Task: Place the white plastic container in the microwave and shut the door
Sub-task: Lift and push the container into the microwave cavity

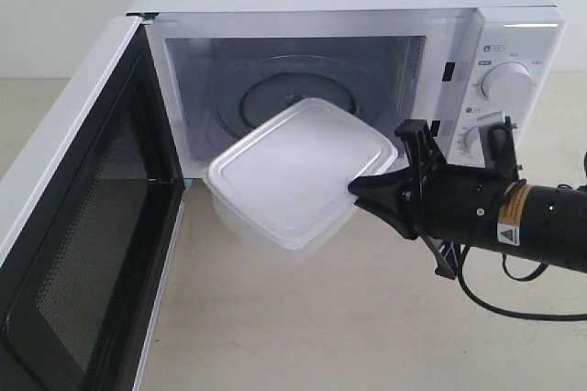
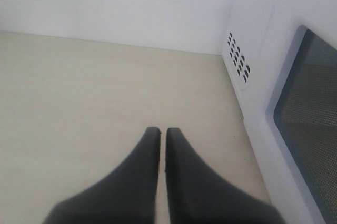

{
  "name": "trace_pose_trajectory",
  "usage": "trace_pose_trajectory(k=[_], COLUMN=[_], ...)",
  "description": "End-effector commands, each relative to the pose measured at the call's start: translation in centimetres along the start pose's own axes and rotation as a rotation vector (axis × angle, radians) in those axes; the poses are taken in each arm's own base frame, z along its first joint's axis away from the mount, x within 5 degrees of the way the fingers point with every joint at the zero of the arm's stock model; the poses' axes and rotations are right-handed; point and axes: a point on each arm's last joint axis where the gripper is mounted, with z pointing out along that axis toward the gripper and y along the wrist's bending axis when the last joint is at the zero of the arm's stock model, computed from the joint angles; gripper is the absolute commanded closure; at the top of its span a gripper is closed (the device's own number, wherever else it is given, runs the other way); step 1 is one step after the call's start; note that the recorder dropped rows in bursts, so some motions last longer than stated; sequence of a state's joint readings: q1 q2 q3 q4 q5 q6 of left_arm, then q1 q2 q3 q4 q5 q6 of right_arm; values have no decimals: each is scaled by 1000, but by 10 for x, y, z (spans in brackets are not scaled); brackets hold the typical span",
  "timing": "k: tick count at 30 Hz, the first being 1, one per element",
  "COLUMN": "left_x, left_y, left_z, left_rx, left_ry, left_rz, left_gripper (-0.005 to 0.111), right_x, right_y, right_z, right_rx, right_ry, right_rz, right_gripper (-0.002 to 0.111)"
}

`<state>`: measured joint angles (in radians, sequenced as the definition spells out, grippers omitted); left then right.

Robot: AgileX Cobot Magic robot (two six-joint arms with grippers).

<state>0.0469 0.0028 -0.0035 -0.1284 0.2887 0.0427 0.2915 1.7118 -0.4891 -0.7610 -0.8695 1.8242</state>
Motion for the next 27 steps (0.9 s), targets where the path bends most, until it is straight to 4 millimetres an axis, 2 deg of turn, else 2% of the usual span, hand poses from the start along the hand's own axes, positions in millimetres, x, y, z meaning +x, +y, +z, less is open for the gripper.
trace_pose_trajectory(k=[1,13,17,20,27], left_x=[1,1,1,1,1], left_y=[0,0,0,0,0], left_z=[0,0,0,0,0], left_rx=[-4,-4,-4,-4,-4], left_ry=[-1,-1,-1,-1,-1], left_rz=[9,9,9,9,9], left_gripper=[102,102,102,102,102], right_x=[-16,-39,-47,-51,-57], right_y=[21,69,80,80,64], right_z=[7,42,49,59,87], right_rx=[-81,88,93,86,107], right_ry=[-77,-220,-258,-256,-248], right_rz=[-4,-65,-61,-22,49], right_gripper=[108,108,108,108,108])
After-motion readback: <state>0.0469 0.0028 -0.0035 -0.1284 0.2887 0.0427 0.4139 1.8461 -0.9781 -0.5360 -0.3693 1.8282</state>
